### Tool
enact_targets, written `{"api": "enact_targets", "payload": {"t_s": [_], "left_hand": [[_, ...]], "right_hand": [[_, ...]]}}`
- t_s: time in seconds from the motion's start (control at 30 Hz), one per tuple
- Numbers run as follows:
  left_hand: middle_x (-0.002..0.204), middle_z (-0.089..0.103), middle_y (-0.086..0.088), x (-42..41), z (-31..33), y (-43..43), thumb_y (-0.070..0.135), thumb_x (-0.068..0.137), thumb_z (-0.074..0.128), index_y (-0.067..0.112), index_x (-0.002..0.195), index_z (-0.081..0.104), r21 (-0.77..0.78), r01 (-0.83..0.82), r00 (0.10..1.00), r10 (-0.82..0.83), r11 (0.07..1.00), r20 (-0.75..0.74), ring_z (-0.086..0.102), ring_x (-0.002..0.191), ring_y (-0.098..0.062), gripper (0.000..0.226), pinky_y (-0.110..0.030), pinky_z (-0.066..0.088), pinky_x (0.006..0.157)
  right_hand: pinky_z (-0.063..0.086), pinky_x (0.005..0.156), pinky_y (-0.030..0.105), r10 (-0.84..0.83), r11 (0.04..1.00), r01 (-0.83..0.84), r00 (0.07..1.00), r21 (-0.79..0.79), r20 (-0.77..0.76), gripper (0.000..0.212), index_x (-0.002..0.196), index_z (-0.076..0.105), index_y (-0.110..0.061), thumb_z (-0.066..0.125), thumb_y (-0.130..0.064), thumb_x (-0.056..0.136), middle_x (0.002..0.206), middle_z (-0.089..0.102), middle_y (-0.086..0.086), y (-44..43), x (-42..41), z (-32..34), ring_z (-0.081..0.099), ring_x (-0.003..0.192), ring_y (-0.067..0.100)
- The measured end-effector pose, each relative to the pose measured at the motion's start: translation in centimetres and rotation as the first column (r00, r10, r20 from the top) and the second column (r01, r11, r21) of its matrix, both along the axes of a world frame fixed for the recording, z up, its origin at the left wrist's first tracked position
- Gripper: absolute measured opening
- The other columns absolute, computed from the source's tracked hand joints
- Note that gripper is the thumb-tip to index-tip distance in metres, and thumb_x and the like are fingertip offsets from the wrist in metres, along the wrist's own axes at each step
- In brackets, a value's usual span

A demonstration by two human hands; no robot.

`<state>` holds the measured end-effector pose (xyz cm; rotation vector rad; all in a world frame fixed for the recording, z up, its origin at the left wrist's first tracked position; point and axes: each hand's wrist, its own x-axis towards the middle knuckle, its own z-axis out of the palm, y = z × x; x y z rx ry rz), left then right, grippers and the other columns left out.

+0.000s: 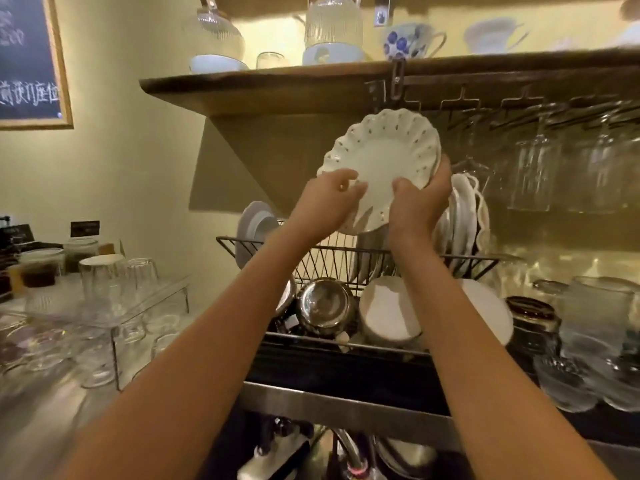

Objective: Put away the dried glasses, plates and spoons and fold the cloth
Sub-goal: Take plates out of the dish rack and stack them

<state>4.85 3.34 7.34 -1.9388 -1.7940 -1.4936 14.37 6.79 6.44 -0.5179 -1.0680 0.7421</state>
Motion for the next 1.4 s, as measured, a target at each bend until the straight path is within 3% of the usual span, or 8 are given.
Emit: {"api": "enact_targets", "payload": {"t_s": [0.13,0.33,0.43,0.57,0.87,1.03,1.2,1.4], "left_hand": [[0.144,0.043,0.001,-0.7,0.3,0.4,0.041,0.096,0.04,0.024,0.14,0.038,0.013,0.29,0.942,-0.288,0.957,0.17,0.042,0.129,-0.013,0.047,-0.028,0.035,0.103],[0.142,0.046,-0.005,-0.9,0.5,1.5,0.048,0.088,0.053,0.032,0.144,0.027,0.048,0.441,0.85,-0.434,0.896,0.299,0.049,0.123,-0.013,0.064,-0.031,0.042,0.102],[0.14,0.048,-0.006,-1.7,0.3,2.2,0.044,0.086,0.056,0.031,0.144,0.027,0.074,0.512,0.786,-0.501,0.856,0.363,0.051,0.121,-0.014,0.066,-0.032,0.045,0.099],[0.135,0.053,-0.002,-2.2,-0.1,3.0,0.04,0.085,0.06,0.029,0.143,0.034,0.112,0.562,0.73,-0.554,0.82,0.4,0.054,0.117,-0.01,0.064,-0.029,0.047,0.096],[0.099,0.065,0.006,-3.8,-1.0,3.3,0.041,0.09,0.053,0.023,0.129,0.053,0.094,0.602,0.693,-0.577,0.793,0.432,0.061,0.09,-0.011,0.043,-0.031,0.05,0.073],[0.105,0.066,-0.001,-4.2,-1.6,3.4,0.04,0.093,0.048,0.024,0.12,0.059,0.083,0.601,0.686,-0.566,0.795,0.457,0.064,0.094,-0.019,0.033,-0.034,0.054,0.075],[0.11,0.064,-0.004,-4.3,-1.6,3.3,0.043,0.094,0.045,0.024,0.114,0.061,0.052,0.605,0.699,-0.562,0.794,0.441,0.062,0.096,-0.023,0.031,-0.031,0.052,0.071],[0.111,0.066,-0.005,-4.4,-1.6,3.3,0.043,0.094,0.042,0.021,0.114,0.061,0.049,0.584,0.713,-0.541,0.81,0.446,0.064,0.097,-0.022,0.035,-0.029,0.054,0.071]], "right_hand": [[0.044,0.094,0.022,-0.106,0.989,0.089,0.983,0.121,0.148,0.057,0.138,0.037,-0.013,0.044,0.005,0.085,0.132,0.05,0.008,0.2,-1.9,0.0,0.047,0.122,0.019],[0.046,0.096,0.031,-0.284,0.94,0.199,0.905,0.276,0.315,0.041,0.137,0.041,-0.011,0.035,-0.011,0.097,0.124,0.058,0.011,0.7,-3.6,0.2,0.053,0.115,0.022],[0.041,0.091,0.019,-0.322,0.923,0.192,0.86,0.332,0.397,0.047,0.139,0.039,-0.013,0.042,-0.007,0.093,0.127,0.057,0.009,1.2,-3.4,0.2,0.052,0.117,0.02],[0.036,0.076,-0.005,-0.26,0.929,0.089,0.847,0.359,0.464,0.06,0.14,0.037,-0.011,0.053,0.003,0.084,0.125,0.058,0.008,1.5,-2.7,0.1,0.049,0.103,0.002],[0.05,0.079,0.013,-0.058,0.956,-0.141,0.768,0.257,0.638,0.08,0.145,0.027,-0.023,0.062,0.0,0.077,0.125,0.054,0.002,2.0,-2.0,0.1,0.055,0.105,0.004],[0.046,0.074,0.002,0.005,0.943,-0.239,0.708,0.232,0.706,0.074,0.147,0.02,-0.022,0.059,-0.009,0.085,0.142,0.044,0.004,2.2,-2.0,-0.1,0.047,0.09,-0.02],[0.047,0.068,0.003,0.126,0.939,-0.314,0.697,0.143,0.706,0.07,0.147,0.02,-0.024,0.052,-0.008,0.087,0.121,0.046,-0.008,2.7,-1.8,0.1,0.054,0.082,-0.017],[0.049,0.067,0.007,0.122,0.937,-0.322,0.664,0.135,0.738,0.075,0.148,0.017,-0.022,0.053,-0.004,0.084,0.144,0.037,0.008,2.5,-1.8,0.0,0.054,0.09,-0.011]]}}
